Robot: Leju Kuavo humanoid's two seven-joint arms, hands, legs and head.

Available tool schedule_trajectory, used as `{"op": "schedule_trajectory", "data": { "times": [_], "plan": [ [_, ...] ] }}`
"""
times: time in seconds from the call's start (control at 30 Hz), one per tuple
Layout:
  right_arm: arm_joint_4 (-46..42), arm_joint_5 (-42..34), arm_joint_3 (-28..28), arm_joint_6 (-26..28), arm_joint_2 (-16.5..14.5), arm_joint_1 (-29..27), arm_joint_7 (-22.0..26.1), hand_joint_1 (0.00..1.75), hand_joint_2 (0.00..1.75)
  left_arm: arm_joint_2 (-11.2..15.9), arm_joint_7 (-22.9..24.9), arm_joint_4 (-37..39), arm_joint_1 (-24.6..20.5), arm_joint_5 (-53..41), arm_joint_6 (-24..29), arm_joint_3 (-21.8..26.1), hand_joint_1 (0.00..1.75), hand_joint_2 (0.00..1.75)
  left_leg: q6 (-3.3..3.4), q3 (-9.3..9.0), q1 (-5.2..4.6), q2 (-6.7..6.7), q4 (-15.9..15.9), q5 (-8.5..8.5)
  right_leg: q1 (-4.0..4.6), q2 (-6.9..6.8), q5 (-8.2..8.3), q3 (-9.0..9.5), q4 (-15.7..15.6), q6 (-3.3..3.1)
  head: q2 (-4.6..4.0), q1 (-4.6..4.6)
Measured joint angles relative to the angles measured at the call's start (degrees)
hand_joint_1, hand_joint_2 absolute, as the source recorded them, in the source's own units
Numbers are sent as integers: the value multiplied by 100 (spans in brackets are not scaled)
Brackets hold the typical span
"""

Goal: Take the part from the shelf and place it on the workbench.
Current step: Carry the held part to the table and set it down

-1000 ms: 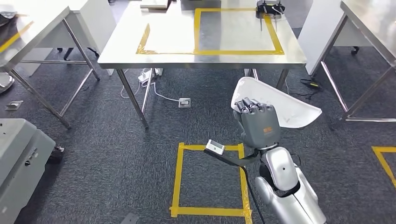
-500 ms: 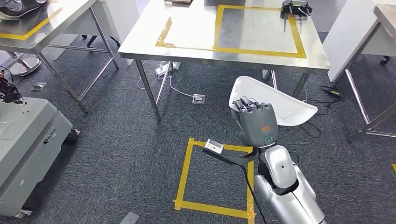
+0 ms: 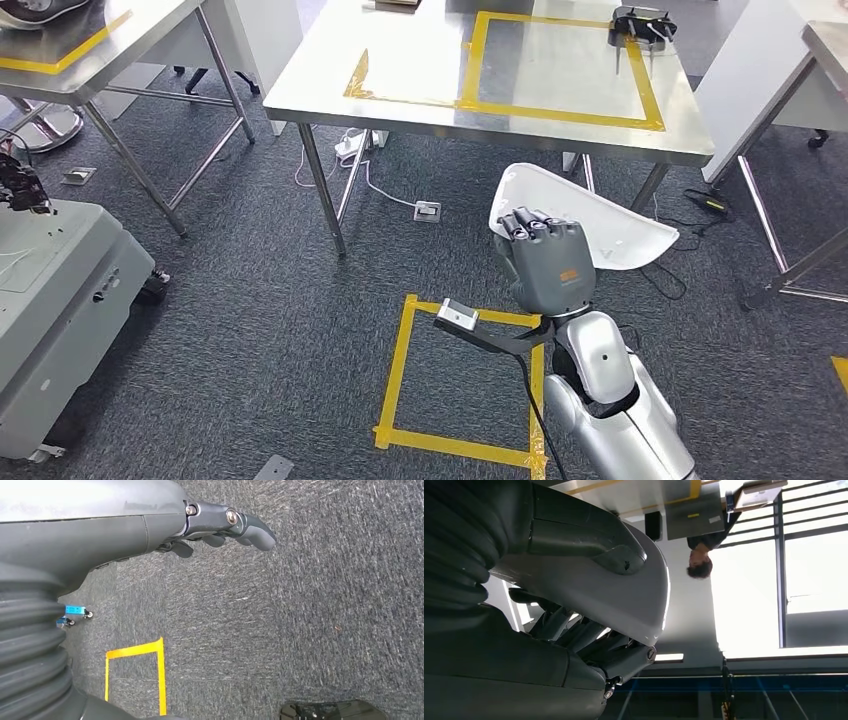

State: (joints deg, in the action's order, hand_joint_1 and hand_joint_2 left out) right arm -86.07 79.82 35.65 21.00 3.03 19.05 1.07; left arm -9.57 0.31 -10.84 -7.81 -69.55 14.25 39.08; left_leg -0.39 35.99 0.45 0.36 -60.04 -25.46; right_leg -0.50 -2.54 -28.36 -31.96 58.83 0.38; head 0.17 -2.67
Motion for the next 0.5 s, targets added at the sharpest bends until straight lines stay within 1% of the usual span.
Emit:
{"op": "schedule_trajectory", "data": {
  "times": [0.3,0.47,0.5],
  "plan": [
    [-1,0,0,6,-1,-2,1,168,175,1,173,0,1,-1,4,3,0,175,9,0,-4,0,-4,4,2,0,7,-1,-2,12,0,-2],
    [0,2,0,13,-2,-16,4,168,175,13,139,-2,0,-19,38,7,0,175,71,10,-45,4,-17,-31,-42,-8,6,11,-25,82,0,-3],
    [0,3,0,14,-2,-20,4,168,175,17,137,-2,-1,-25,43,7,0,175,94,20,-47,1,-3,-40,-47,-9,29,17,-4,105,0,-3]
  ]
}}
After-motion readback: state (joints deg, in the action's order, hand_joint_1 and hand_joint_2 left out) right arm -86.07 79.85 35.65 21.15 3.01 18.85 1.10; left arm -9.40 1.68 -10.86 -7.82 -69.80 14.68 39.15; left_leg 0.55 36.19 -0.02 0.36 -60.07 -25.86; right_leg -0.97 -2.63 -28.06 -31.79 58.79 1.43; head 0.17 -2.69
